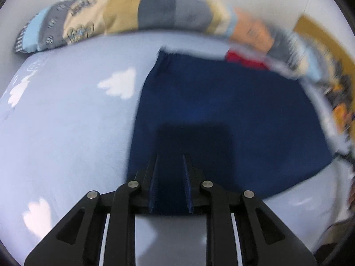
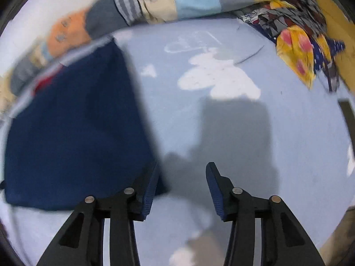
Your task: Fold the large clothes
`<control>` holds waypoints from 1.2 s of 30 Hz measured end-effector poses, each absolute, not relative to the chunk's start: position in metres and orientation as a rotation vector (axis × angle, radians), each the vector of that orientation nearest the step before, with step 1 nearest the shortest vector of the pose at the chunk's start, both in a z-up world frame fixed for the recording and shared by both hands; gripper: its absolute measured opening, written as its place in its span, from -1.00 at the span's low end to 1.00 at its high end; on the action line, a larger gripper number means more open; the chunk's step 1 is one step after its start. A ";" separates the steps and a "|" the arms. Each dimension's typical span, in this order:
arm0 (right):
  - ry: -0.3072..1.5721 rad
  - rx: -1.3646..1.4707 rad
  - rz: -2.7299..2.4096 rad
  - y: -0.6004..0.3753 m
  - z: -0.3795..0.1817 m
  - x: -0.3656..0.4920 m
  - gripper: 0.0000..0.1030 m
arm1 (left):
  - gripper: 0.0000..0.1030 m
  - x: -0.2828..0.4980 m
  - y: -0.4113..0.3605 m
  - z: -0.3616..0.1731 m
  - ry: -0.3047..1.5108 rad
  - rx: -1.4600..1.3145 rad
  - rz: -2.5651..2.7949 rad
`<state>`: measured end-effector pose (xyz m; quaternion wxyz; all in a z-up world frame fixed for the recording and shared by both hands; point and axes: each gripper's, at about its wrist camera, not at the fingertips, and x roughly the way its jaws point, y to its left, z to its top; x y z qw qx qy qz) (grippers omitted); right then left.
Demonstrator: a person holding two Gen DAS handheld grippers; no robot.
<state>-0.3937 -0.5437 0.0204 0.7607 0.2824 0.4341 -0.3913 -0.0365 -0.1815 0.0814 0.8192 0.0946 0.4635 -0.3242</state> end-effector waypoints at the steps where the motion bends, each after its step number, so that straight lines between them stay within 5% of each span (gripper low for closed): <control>1: 0.917 0.601 -0.844 -0.527 0.030 -0.397 -0.09 | -0.61 -0.047 -0.182 0.090 0.975 0.182 -0.699; 2: 0.897 0.584 -0.835 -0.515 0.037 -0.397 -0.09 | -0.45 -0.063 -0.183 0.099 0.947 0.171 -0.693; 3: 0.871 0.568 -0.820 -0.500 0.046 -0.397 -0.09 | -0.09 -0.084 -0.186 0.107 0.905 0.168 -0.659; 5: 0.839 0.542 -0.810 -0.481 0.059 -0.394 0.04 | 0.21 -0.118 -0.188 0.113 0.854 0.174 -0.591; 13: 0.803 0.386 -0.659 -0.380 0.067 -0.370 0.14 | 0.31 -0.179 -0.194 0.102 0.807 0.254 -0.578; 17: 0.764 0.470 -0.595 -0.396 0.065 -0.380 0.14 | 0.30 -0.170 -0.192 0.090 0.837 0.262 -0.539; 23: 0.856 0.207 -0.739 -0.400 0.055 -0.370 0.16 | 0.31 -0.170 -0.206 0.083 0.806 0.318 -0.503; 28: 0.827 0.514 -0.606 -0.437 0.041 -0.374 0.16 | 0.30 -0.148 -0.203 0.066 0.945 0.205 -0.508; 36: 0.694 1.097 -0.543 -0.499 -0.006 -0.417 0.20 | 0.31 -0.092 -0.133 0.020 1.198 -0.390 -0.403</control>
